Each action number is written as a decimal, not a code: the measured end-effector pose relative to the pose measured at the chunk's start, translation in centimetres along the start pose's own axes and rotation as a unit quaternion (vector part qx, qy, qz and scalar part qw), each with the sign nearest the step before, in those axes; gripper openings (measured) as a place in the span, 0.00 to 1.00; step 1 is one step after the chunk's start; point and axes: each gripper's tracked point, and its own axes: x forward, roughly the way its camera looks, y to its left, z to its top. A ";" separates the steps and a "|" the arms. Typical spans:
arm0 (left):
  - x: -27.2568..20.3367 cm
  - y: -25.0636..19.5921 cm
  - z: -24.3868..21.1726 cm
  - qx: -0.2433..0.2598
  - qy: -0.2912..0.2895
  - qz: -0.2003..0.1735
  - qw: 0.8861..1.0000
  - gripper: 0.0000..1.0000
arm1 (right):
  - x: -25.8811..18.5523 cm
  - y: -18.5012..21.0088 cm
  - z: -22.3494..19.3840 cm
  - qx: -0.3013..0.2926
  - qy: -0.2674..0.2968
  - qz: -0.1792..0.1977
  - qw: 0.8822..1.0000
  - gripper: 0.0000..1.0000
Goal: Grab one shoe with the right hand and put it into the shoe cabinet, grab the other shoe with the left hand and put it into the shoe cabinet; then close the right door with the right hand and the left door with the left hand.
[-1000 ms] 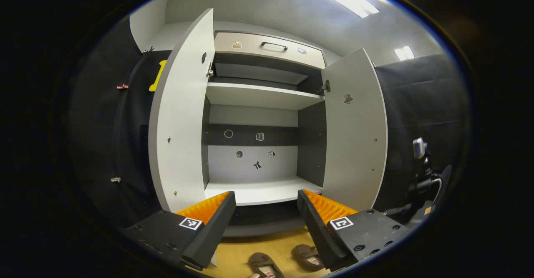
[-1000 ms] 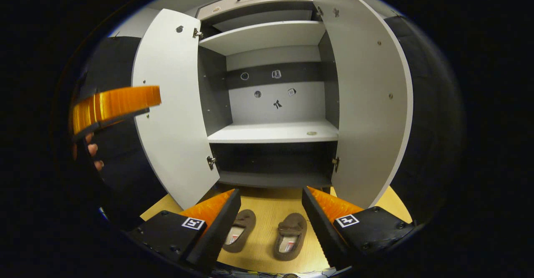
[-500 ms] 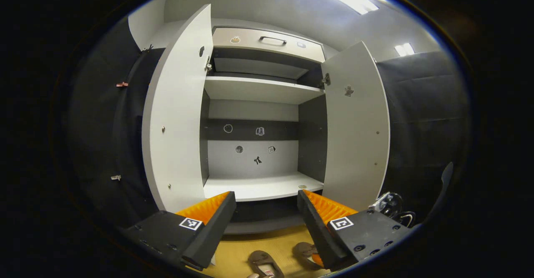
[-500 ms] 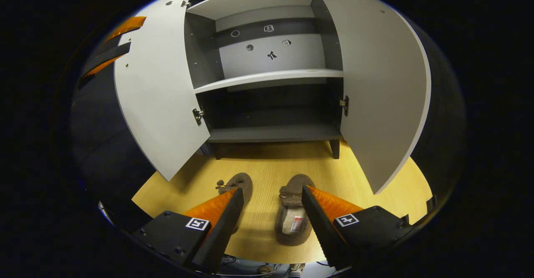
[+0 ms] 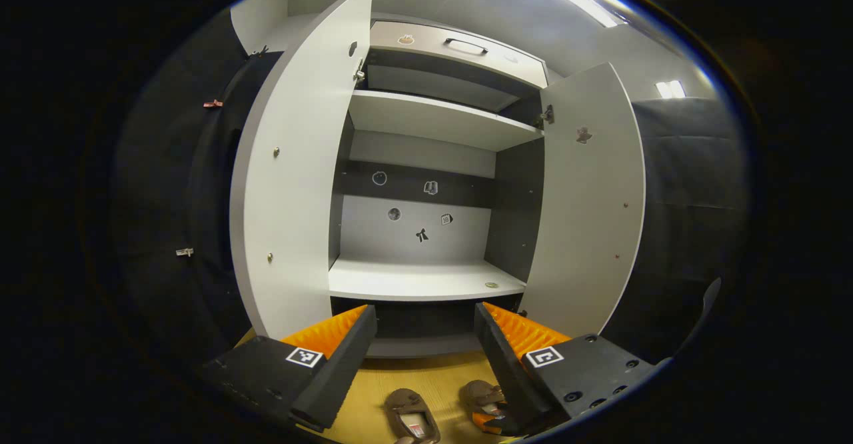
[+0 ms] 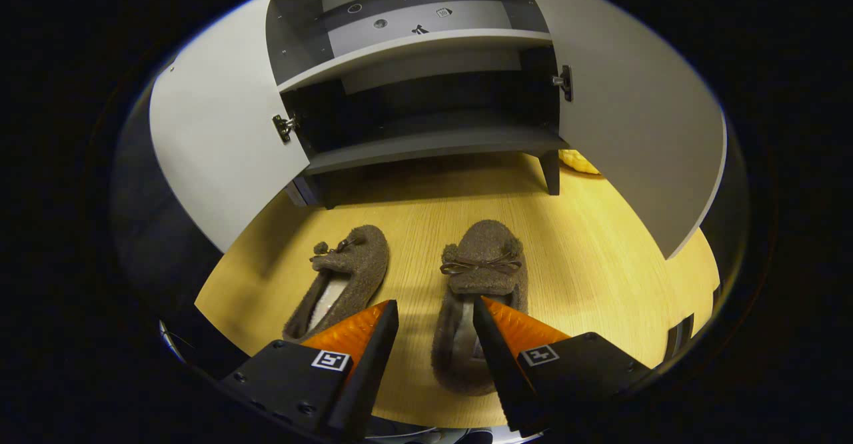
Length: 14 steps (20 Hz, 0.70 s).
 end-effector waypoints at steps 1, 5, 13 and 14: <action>0.3 0.2 -0.3 -0.001 0.002 0.002 1.000 0.94 | 0.7 0.0 -0.3 0.000 0.004 0.001 1.000 0.78; 1.2 1.1 -2.2 -0.003 0.023 0.010 1.000 0.94 | 3.1 -0.2 -0.8 0.000 0.015 0.003 1.000 0.77; 2.6 2.2 -3.7 0.004 0.037 0.022 0.999 0.94 | 6.9 -1.6 -0.5 -0.004 0.020 -0.022 1.000 0.56; 2.8 2.2 -3.8 0.005 0.038 0.022 0.999 0.94 | 7.1 -1.6 -0.5 -0.004 0.021 -0.024 0.999 0.47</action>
